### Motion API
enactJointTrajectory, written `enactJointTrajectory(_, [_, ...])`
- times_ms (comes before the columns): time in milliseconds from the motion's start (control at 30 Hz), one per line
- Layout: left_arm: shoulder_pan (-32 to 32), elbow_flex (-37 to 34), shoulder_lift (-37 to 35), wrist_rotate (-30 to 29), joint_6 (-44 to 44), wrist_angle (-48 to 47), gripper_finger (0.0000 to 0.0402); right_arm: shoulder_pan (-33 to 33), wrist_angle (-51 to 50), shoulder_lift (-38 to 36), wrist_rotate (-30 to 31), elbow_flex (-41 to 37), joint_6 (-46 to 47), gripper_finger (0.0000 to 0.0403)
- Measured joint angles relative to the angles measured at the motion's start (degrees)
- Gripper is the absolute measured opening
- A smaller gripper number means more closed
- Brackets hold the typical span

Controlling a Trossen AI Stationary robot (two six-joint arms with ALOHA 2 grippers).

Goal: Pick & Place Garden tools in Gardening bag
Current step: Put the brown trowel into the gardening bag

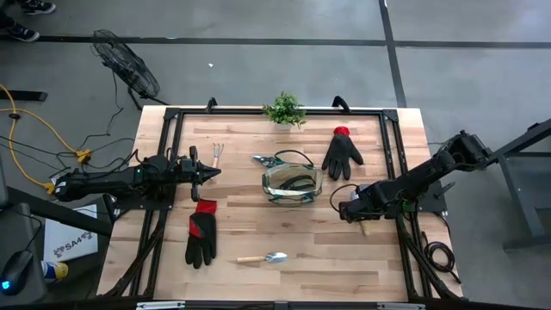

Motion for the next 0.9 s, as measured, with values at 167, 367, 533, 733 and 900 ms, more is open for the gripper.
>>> enactJointTrajectory(167, [0.01, 0.00, 0.00, 0.00, 0.00, 0.00, 0.0010, 0.00, -0.02, 0.00, 0.00, 0.08, -1.26, 0.0067])
enactJointTrajectory(367, [0.00, 0.01, -0.01, 0.00, 0.01, 0.00, 0.0010, 0.00, -0.05, 0.00, 0.00, 0.09, -1.47, 0.0065])
enactJointTrajectory(533, [0.01, 0.00, -0.02, -0.01, 0.02, 0.00, 0.0010, 0.00, -0.02, -0.02, 0.02, 0.09, -2.88, 0.0061])
enactJointTrajectory(733, [-0.01, -0.01, 0.00, 0.02, 0.02, 0.00, 0.0010, 0.00, 0.42, -0.04, -0.02, 0.18, -4.34, 0.0054])
enactJointTrajectory(900, [-0.01, 0.00, -0.01, 0.00, 0.01, 0.00, 0.0010, 0.00, 0.44, -0.04, 0.02, 1.36, -6.83, 0.0053])
